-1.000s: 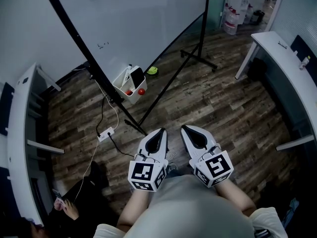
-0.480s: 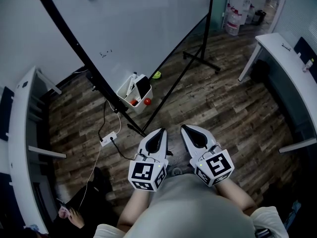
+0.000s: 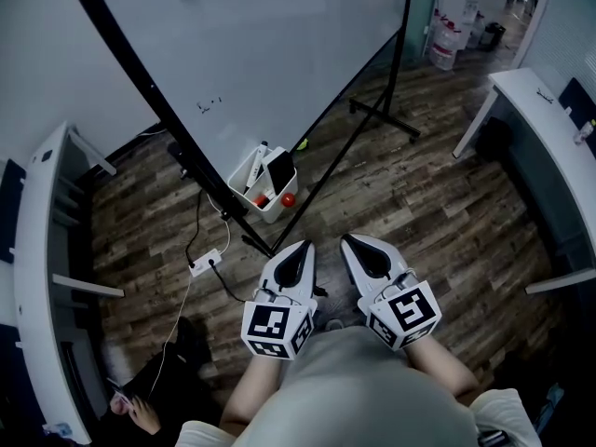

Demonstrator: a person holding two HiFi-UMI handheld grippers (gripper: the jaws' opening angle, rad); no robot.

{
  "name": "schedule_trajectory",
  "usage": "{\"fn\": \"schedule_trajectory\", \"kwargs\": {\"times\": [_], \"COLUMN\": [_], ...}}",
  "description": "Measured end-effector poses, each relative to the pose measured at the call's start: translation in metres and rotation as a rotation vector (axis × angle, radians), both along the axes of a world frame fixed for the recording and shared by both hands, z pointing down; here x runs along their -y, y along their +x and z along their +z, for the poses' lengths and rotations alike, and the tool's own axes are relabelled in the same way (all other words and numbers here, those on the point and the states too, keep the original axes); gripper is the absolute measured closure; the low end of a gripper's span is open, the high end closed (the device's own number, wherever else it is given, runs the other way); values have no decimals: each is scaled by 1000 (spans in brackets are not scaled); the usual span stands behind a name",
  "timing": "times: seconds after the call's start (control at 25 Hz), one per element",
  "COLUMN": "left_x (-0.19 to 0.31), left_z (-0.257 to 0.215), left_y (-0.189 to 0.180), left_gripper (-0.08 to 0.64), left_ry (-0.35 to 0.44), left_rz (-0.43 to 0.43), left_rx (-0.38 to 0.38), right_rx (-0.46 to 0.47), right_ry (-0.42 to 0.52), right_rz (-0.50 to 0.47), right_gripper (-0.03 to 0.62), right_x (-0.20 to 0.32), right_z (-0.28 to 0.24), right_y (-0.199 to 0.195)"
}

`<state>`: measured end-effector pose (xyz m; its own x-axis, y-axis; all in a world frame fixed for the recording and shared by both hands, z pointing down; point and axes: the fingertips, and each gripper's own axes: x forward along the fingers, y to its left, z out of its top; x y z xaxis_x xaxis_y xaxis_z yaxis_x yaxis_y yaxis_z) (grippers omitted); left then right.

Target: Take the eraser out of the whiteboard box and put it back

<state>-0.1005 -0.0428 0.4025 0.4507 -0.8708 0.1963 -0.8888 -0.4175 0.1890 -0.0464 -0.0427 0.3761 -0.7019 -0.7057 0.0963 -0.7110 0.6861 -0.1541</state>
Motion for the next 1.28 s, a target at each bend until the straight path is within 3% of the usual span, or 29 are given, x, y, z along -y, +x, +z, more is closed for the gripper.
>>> {"fn": "schedule_trajectory", "kwargs": {"times": [0.68,1.28], "left_x": [30,80], "left_z": [-3,-13], "left_y": [-24,-60], "left_gripper": [555,555], "left_ry": [10,24], "left_rz": [-126,-400], "left_rx": [-9,1], "right_rx": [9,-9], "right_ry": [6,38], "right_rz": [-82,-339], "right_gripper": [592,592], "right_x": [38,114], "right_z": [-2,-12], "right_y": [-14,-48]}}
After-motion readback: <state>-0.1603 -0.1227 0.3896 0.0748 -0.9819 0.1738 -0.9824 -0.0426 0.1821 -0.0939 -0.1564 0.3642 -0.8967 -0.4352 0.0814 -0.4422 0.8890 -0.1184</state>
